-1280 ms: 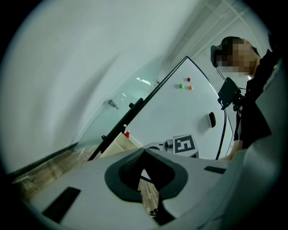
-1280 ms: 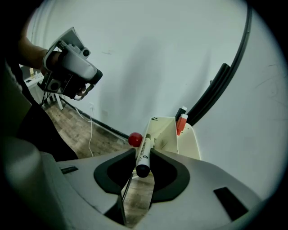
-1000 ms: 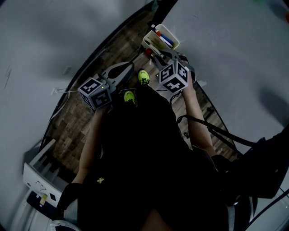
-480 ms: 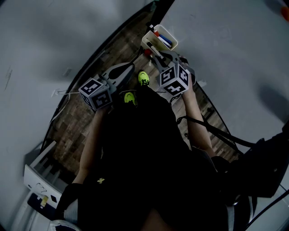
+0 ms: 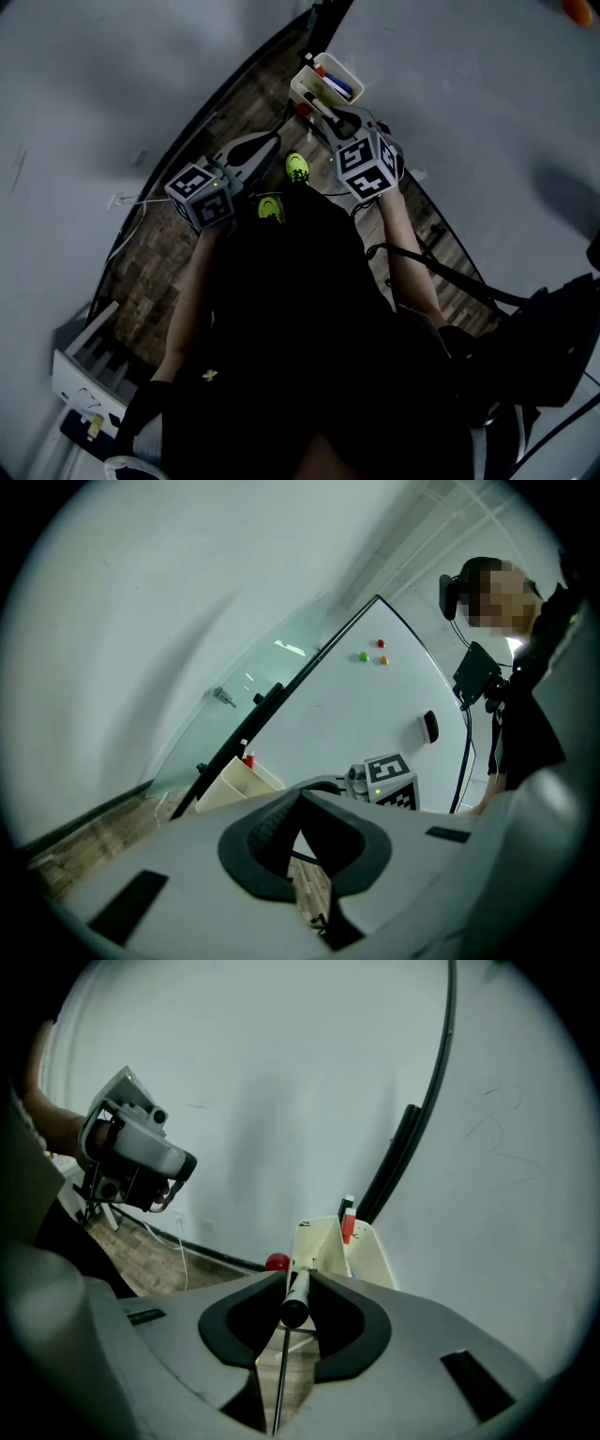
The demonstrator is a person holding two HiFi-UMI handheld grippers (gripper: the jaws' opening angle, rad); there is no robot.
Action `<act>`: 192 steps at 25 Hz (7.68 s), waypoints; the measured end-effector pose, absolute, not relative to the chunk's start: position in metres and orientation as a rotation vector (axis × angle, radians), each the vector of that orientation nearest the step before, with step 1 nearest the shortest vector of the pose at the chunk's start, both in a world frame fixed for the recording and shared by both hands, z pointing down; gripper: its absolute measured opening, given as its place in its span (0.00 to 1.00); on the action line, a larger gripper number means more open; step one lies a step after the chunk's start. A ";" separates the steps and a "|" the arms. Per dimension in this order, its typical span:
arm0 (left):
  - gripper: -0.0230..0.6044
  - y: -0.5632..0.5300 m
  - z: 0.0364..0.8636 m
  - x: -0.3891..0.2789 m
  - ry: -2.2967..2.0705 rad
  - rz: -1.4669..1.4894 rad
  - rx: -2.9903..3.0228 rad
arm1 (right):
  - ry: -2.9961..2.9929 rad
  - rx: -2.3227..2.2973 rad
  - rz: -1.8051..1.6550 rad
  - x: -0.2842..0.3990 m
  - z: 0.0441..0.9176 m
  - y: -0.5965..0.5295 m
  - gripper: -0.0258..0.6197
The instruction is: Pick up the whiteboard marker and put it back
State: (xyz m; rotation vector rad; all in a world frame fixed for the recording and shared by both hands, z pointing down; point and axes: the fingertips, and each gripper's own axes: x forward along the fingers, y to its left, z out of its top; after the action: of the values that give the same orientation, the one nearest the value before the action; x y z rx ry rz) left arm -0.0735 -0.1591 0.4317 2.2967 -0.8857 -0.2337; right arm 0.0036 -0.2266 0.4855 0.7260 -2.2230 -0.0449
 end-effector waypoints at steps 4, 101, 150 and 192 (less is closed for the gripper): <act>0.06 -0.156 0.429 -0.073 -0.879 -0.231 2.309 | -2.270 0.786 0.006 0.005 0.472 -0.229 0.18; 0.06 -0.164 0.453 -0.098 -0.848 -0.180 2.309 | -2.378 1.149 0.058 0.020 0.384 -0.262 0.18; 0.06 -0.170 0.453 -0.085 -0.871 -0.148 2.204 | -2.359 1.043 0.241 0.028 0.451 -0.290 0.18; 0.06 -0.096 0.444 -0.055 -0.750 -0.162 2.315 | -2.621 1.299 0.552 0.073 0.399 -0.187 0.05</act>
State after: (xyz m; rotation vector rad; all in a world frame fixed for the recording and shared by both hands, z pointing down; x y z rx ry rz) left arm -0.0554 -0.0955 0.4443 2.3153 -0.7504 -0.1622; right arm 0.0731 -0.1871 0.3988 1.2990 -2.6209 0.5520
